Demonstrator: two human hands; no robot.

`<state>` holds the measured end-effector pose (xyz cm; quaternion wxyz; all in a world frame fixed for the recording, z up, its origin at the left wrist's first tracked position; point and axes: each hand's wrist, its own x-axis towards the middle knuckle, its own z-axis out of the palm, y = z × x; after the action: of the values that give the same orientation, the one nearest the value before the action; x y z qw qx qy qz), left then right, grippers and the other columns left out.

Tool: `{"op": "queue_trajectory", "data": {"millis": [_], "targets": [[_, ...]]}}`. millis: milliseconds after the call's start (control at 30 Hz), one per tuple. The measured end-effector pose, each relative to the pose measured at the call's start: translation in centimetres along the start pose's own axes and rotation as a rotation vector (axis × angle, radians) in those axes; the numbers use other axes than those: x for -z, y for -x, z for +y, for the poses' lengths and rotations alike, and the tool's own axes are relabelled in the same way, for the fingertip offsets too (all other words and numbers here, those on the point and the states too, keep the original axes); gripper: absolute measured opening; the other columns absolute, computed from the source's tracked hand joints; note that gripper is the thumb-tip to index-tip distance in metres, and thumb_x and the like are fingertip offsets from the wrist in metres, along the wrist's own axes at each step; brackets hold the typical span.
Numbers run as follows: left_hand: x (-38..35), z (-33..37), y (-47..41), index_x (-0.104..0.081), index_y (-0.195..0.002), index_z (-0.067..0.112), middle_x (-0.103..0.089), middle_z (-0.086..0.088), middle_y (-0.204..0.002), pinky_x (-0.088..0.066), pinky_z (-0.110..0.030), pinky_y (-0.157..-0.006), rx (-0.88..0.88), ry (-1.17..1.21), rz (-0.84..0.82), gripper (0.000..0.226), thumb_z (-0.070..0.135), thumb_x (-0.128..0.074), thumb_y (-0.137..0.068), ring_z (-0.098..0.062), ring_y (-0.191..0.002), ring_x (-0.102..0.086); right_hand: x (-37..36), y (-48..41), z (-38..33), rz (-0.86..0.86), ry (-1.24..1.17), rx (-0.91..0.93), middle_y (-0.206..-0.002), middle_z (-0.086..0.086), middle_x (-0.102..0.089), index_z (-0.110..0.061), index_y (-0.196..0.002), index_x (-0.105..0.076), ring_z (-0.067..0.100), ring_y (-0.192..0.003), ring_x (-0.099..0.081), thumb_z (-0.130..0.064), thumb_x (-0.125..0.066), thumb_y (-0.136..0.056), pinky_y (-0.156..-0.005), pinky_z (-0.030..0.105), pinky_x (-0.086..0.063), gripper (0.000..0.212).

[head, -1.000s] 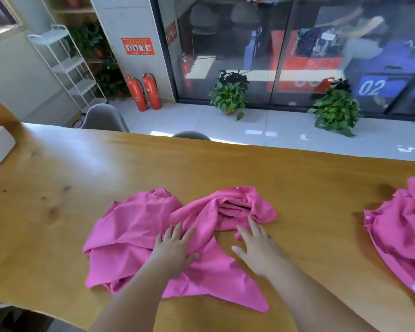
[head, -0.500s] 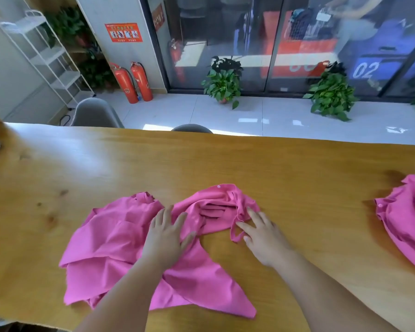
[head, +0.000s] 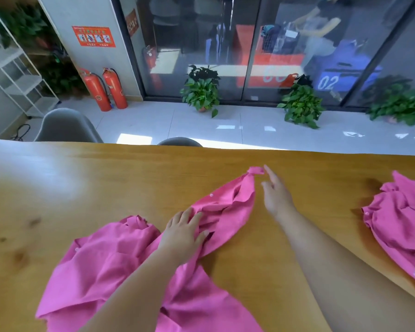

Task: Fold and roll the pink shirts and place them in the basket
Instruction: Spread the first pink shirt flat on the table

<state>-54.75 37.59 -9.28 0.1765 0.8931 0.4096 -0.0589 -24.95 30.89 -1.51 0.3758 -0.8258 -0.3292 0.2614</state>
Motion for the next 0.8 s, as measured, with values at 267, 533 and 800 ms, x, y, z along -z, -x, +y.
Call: {"op": "queue_trajectory", "data": {"millis": [267, 533, 800], "targets": [[-2.6, -0.3, 0.6, 0.020, -0.166, 0.033, -0.006, 0.001, -0.178, -0.009, -0.037, -0.131, -0.064, 0.027, -0.030, 0.089, 0.068, -0.032, -0.104, -0.020, -0.164, -0.007, -9.9, 9.3, 5.0, -0.295, 0.716, 0.282, -0.168, -0.002, -0.029, -0.038, -0.164, -0.024, 0.024, -0.152, -0.034, -0.054, -0.045, -0.104, -0.117, 0.045, -0.042, 0.066], [-2.6, -4.8, -1.2, 0.009, -0.169, 0.026, 0.010, -0.005, -0.177, -0.002, -0.049, -0.132, 0.084, -0.120, -0.054, 0.100, 0.090, 0.000, -0.092, -0.030, -0.164, 0.009, -8.4, 7.4, 7.6, -0.308, 0.884, 0.252, -0.175, -0.002, -0.022, -0.021, -0.167, -0.026, 0.018, -0.161, -0.019, -0.060, -0.034, -0.107, -0.129, 0.043, -0.022, 0.073], [-0.1, -7.1, -4.9, 0.006, -0.170, 0.027, 0.015, -0.009, -0.176, 0.001, -0.053, -0.131, 0.188, -0.258, -0.167, 0.093, 0.082, -0.014, -0.097, -0.036, -0.161, 0.018, -2.9, 2.0, 9.7, -0.092, 0.821, 0.114, -0.170, 0.001, -0.035, -0.016, -0.163, -0.035, 0.021, -0.160, -0.023, -0.053, -0.032, -0.109, -0.128, 0.043, -0.025, 0.066]]}}
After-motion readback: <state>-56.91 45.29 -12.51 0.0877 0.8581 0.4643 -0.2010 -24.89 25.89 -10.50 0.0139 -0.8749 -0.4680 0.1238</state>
